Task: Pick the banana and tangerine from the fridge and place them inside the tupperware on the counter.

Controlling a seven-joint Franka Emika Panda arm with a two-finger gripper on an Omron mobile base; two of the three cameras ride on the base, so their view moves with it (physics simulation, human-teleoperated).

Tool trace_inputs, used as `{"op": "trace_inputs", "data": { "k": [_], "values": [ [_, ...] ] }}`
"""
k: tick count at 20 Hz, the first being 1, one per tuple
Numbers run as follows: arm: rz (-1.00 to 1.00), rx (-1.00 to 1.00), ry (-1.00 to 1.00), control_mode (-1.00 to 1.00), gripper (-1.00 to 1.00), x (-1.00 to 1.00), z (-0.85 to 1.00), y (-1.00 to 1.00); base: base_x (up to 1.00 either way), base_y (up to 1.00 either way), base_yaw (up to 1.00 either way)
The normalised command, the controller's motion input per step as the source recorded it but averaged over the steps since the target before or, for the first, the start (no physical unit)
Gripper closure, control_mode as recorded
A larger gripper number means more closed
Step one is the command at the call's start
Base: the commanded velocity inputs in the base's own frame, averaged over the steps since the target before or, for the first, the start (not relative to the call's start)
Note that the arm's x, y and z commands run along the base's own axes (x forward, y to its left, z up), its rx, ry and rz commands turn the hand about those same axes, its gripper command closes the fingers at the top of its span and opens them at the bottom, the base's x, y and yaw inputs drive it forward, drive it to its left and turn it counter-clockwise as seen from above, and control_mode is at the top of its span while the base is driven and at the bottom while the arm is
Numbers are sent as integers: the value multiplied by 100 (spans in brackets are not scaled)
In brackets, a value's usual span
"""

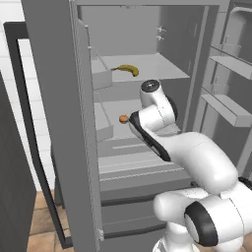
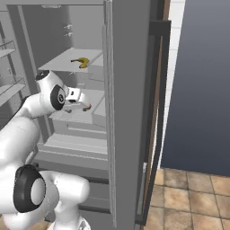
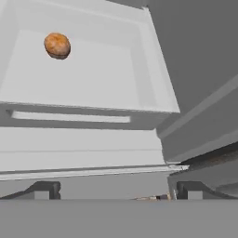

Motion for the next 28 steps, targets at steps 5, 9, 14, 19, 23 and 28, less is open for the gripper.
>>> {"op": "trace_inputs", "data": {
  "k": [5,9,14,19,23,28],
  "values": [
    [0,3,0,-100,-100,65,-24,1,0,0,0],
    [0,0,9,-100,-100,71,-20,0,0,0,0],
    [0,0,8,-100,-100,69,-28,9,0,0,0],
    [0,0,5,-100,-100,49,-34,25,0,0,0],
    [0,0,0,-100,-100,53,-20,29,0,0,0],
    [0,0,0,-100,-100,44,-18,19,0,0,0]
  ]
}}
